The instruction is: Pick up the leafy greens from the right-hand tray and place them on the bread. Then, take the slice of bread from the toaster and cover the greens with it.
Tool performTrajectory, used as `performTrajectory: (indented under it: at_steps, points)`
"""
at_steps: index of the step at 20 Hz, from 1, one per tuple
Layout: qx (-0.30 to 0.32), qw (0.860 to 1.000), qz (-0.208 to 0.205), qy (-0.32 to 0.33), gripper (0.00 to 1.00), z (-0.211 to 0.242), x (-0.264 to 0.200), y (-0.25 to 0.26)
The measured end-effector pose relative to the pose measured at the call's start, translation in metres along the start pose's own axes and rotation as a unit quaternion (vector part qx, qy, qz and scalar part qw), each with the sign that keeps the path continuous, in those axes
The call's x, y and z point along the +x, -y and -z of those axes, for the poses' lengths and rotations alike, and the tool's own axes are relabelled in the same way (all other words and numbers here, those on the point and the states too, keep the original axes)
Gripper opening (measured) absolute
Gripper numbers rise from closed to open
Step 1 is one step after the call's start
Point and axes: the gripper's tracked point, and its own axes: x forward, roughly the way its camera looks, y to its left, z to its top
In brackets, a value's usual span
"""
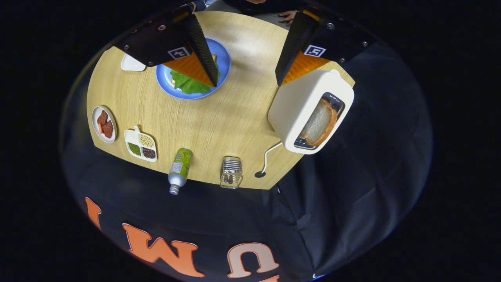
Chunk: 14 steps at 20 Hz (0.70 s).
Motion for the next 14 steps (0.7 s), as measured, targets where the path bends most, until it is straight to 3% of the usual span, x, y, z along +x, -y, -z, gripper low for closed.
performTrajectory:
  at_steps: [6,14]
  points:
    - [-0.011,0.999,-0.042,-0.006,0.9,-0.033,-0.008,-0.073]
    - [-0.015,0.998,-0.037,-0.054,0.86,-0.041,0.021,-0.117]
